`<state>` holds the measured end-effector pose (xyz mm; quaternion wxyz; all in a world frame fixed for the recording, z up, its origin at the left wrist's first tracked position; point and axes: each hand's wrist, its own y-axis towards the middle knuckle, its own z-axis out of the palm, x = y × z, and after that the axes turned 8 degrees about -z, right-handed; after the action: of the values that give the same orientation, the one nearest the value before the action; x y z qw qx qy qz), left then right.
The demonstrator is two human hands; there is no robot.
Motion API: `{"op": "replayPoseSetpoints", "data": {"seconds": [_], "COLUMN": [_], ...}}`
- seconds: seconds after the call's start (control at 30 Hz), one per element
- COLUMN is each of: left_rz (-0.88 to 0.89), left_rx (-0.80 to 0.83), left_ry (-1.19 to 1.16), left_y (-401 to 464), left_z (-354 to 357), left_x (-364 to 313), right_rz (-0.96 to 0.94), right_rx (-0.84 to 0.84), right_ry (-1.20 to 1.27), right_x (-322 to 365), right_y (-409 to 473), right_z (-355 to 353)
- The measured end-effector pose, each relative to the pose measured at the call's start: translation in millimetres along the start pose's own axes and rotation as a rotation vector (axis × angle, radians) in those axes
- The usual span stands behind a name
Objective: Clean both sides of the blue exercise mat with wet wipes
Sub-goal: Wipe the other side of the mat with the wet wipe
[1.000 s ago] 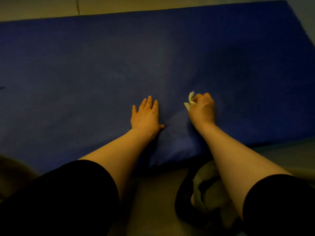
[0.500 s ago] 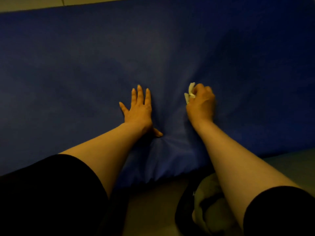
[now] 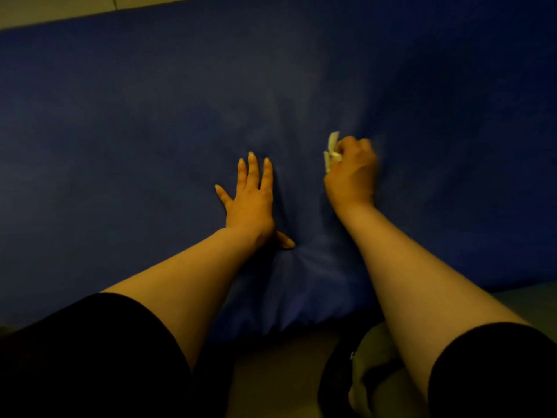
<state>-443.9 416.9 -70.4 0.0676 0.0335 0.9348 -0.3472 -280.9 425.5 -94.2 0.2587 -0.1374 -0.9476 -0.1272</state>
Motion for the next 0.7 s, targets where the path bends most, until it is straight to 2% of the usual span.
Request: {"op": "replayPoseSetpoints", "data": {"seconds": [0.13,0.2,0.27,0.37,0.43,0.5,0.6,0.7], "left_rz": [-0.002,-0.002,0.006,0.014,0.015,0.023,0.030,0.059], "left_rx": [-0.004,-0.009,-0.011,-0.013,-0.011,-0.011,-0.011,-0.153], "left_ry": [0.006,0.008,-0.007,-0.026,-0.027,-0.024,0.060,0.195], "left_y": [0.9,1.3,1.5,2.2,2.8,2.2,0.1,0.9], "left_z": [0.2,-0.3,-0.1,1.1,1.3,-0.4,-8.3,-19.9], "left_x": [-0.4,0.3,0.7,2.6,3.4,4.1,6.9,13.7], "right_rz": [-0.258,-0.275,-0.199,0.020,0.070,-0.042,-0.297,-0.270], "right_rx": [0.130,0.182,0.090,-0.065,-0.106,-0.079,0.084,0.081], "right_ry": [0.101,0.124,0.091,0.041,0.002,-0.010,0.076,0.060], "right_x": [38.2,35.7,19.9,-5.8,-5.3,13.1,38.5,29.8], "right_y": [-28.5,-21.4,-4.0,21.2,23.5,14.1,-0.8,18.3], "right_z": [24.0,22.3,16.3,7.2,11.1,21.2,36.3,32.3]}}
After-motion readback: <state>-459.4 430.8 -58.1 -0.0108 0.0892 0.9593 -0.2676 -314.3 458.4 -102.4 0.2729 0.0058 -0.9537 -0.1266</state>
